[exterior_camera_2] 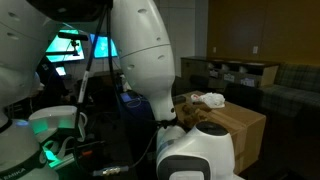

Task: Put the white towel on the table, then the moose on the box, then the duster on the table, then the turnip plushie on the box, then the plastic on the table, then the blue sponge on the box, then the duster from the box to the table, lastly, the other duster from the table to the box

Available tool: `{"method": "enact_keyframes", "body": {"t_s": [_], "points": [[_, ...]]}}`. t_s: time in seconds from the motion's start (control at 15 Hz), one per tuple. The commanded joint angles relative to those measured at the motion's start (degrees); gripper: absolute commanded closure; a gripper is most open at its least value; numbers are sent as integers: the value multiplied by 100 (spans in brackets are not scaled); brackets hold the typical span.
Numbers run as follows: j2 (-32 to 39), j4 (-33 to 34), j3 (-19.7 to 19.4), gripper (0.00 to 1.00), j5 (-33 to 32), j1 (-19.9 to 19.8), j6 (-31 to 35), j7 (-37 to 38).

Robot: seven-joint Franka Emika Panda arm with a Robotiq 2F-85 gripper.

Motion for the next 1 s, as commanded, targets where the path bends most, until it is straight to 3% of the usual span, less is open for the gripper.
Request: {"method": "enact_keyframes", "body": {"t_s": [0.0,0.07,0.47,0.93], "points": [[85,201,-95,5,-53,-24,-101,186],[75,200,-105,0,-49,-33,-95,207],[-178,-21,14,0,-11,-123,-119,250],[-829,-822,328,0,-110,-210,-124,-41]]}}
